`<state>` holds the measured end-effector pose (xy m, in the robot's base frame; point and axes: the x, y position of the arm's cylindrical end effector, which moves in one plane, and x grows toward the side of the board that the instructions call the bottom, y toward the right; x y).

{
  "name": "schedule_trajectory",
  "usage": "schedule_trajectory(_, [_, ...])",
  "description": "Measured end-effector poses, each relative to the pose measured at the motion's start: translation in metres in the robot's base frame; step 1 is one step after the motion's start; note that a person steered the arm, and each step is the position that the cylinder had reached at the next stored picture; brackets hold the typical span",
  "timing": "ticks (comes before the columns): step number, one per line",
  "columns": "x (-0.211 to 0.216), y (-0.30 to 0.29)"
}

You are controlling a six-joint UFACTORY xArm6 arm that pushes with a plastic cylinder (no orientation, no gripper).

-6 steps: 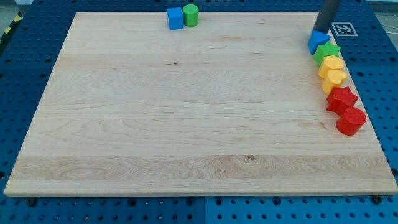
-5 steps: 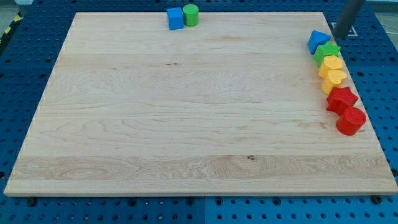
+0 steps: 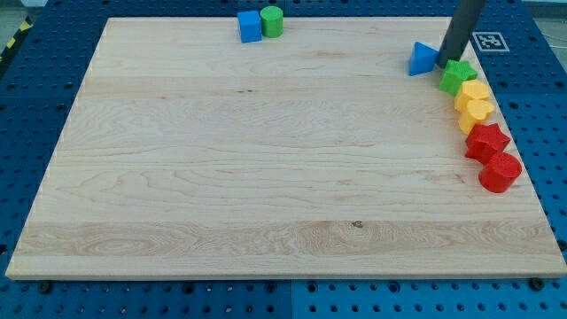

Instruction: Separate the blue triangle from the green star

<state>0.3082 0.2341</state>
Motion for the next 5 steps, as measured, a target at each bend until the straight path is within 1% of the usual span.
schedule_trajectory(2, [0.000,-0.030])
schedule_trajectory(3, [0.000,-0.056])
schedule_trajectory(4, [0.000,-0.064])
schedule_trajectory(5, [0.000,-0.046])
